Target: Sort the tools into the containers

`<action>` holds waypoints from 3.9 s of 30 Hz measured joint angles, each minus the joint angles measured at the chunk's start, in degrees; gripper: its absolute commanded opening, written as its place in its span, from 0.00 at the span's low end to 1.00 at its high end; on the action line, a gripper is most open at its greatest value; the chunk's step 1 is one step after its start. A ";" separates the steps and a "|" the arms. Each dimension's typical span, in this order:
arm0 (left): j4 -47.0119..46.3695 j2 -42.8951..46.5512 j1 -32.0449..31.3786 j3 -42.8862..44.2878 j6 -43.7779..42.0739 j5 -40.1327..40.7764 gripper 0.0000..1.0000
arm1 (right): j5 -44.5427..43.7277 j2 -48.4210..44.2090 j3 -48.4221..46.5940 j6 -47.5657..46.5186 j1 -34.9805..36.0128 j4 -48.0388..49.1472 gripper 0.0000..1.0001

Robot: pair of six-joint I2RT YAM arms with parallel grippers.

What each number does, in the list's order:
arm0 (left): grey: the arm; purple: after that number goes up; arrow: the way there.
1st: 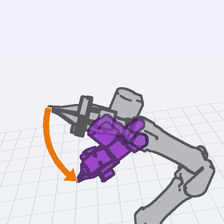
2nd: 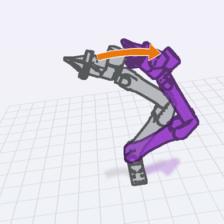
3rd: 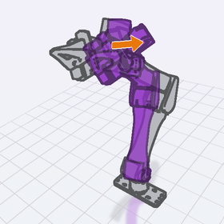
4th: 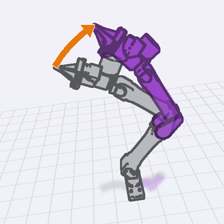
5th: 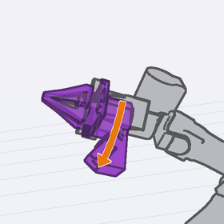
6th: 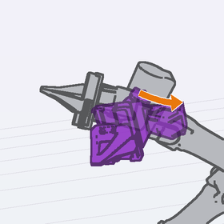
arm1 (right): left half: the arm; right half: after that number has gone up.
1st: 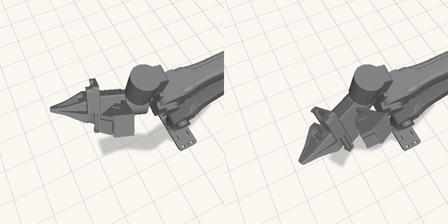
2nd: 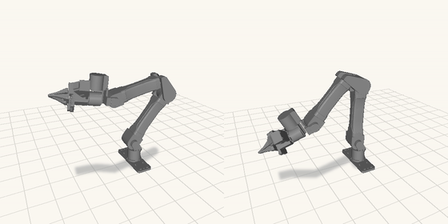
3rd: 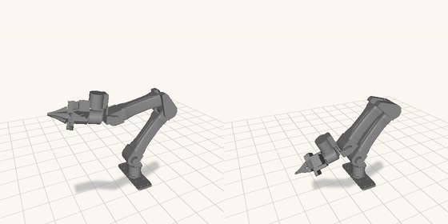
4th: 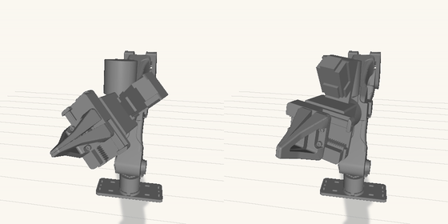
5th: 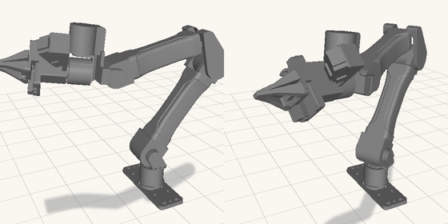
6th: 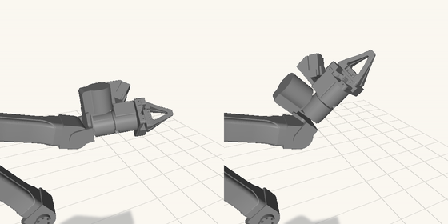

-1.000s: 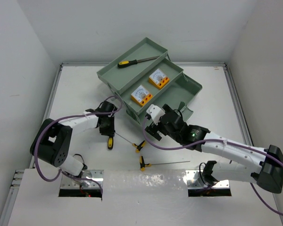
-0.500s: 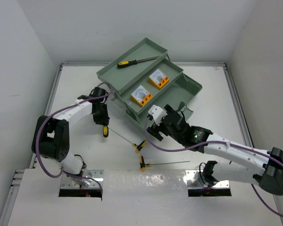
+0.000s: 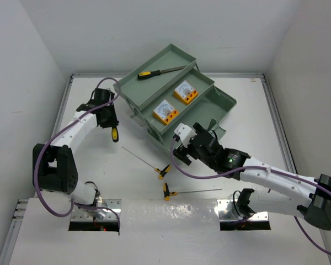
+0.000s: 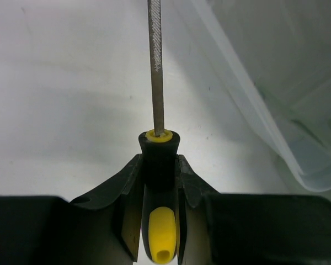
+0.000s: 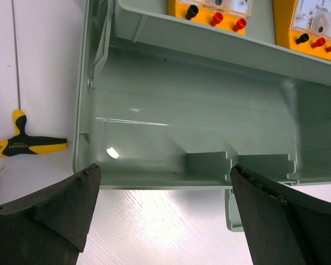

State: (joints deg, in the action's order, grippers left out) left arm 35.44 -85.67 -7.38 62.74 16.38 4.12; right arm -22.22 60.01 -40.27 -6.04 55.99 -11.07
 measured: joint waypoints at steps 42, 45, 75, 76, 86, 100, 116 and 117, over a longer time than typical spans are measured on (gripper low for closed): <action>-4.20 -26.16 -12.52 43.89 -48.26 -15.87 0.03 | 1.62 -1.57 1.60 -0.15 0.00 -1.51 0.99; -1.07 -25.29 -12.57 44.15 -49.70 -16.65 0.45 | 1.86 -1.57 1.60 -0.15 0.00 -1.77 0.99; 1.79 11.06 4.96 15.10 -34.84 -24.79 0.99 | 29.20 26.88 -0.85 -11.15 15.82 -4.79 0.71; 2.56 10.95 4.96 14.38 -35.17 -24.59 0.99 | 29.31 27.54 -0.87 -10.82 15.91 -4.07 0.70; 3.45 11.13 4.96 14.10 -36.17 -23.26 0.99 | 30.45 33.51 -3.17 -8.66 16.17 -0.98 0.16; 3.93 11.96 5.11 14.08 -37.79 -21.18 0.99 | 27.45 34.99 -8.26 -4.35 16.17 -4.07 0.00; 4.20 11.96 5.11 13.53 -38.32 -20.55 1.00 | 19.65 19.82 -14.49 15.34 15.69 22.29 0.00; 4.13 11.96 5.11 13.25 -38.27 -20.68 1.00 | 18.10 18.69 -13.44 16.65 15.37 25.00 0.00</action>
State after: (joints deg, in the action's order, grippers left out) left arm 39.57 -73.71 -2.26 75.99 -21.89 -16.56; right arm -4.12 78.70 -53.71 10.61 71.35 13.93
